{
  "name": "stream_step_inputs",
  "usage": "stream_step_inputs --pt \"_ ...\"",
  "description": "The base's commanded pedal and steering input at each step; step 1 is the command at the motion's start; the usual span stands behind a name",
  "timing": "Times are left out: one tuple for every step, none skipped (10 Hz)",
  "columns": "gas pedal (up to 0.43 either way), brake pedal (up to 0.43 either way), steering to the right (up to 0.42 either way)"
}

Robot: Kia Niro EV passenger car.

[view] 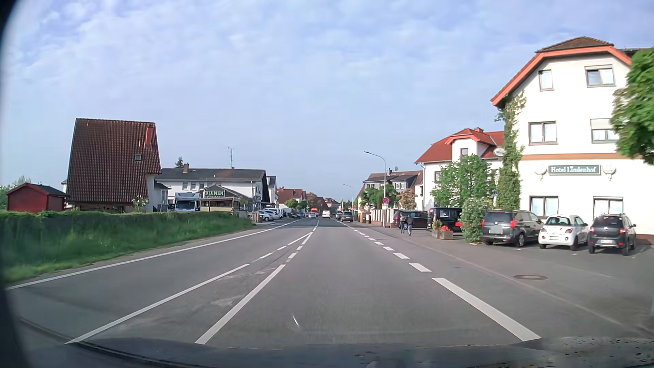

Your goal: Follow the waypoints while adhering to traffic rules and regulations

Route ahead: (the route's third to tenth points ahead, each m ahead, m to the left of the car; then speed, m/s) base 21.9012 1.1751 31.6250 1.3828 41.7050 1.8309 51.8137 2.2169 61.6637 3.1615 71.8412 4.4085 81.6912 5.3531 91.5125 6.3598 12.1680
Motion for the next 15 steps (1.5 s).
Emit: stream_step_inputs --pt "0.110 0.000 -0.019" --pt "0.110 0.000 -0.019" --pt "0.110 0.000 -0.019" --pt "0.110 0.000 -0.019" --pt "0.110 0.000 -0.019" --pt "0.110 0.000 -0.019" --pt "0.110 0.000 -0.018" --pt "0.110 0.000 -0.014" --pt "0.110 0.000 -0.011" --pt "0.110 0.000 -0.009" --pt "0.110 0.000 -0.009" --pt "0.110 0.000 -0.009" --pt "0.110 0.000 -0.009" --pt "0.110 0.000 -0.009" --pt "0.110 0.000 -0.009"
